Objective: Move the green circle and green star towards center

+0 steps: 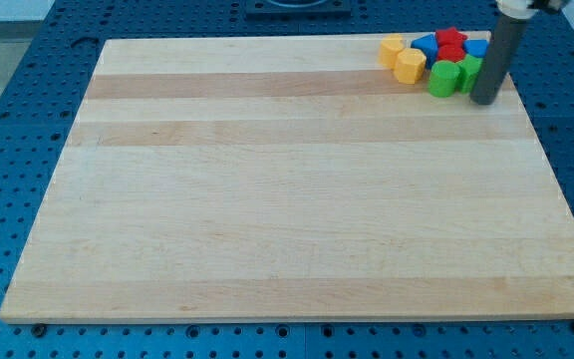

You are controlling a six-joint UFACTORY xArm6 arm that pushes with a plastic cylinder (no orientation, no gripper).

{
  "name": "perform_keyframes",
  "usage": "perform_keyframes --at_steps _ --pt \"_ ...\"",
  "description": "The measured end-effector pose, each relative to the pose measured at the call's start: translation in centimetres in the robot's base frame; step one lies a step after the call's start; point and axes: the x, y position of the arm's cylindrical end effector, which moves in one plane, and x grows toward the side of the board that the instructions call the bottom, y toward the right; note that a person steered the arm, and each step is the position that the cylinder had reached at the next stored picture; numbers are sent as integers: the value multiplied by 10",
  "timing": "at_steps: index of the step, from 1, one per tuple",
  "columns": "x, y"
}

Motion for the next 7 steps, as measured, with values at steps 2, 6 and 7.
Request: perform_keyframes --at_steps 2,6,7 --pt "8 94" --pt "-72 -1" --pt "-68 -24"
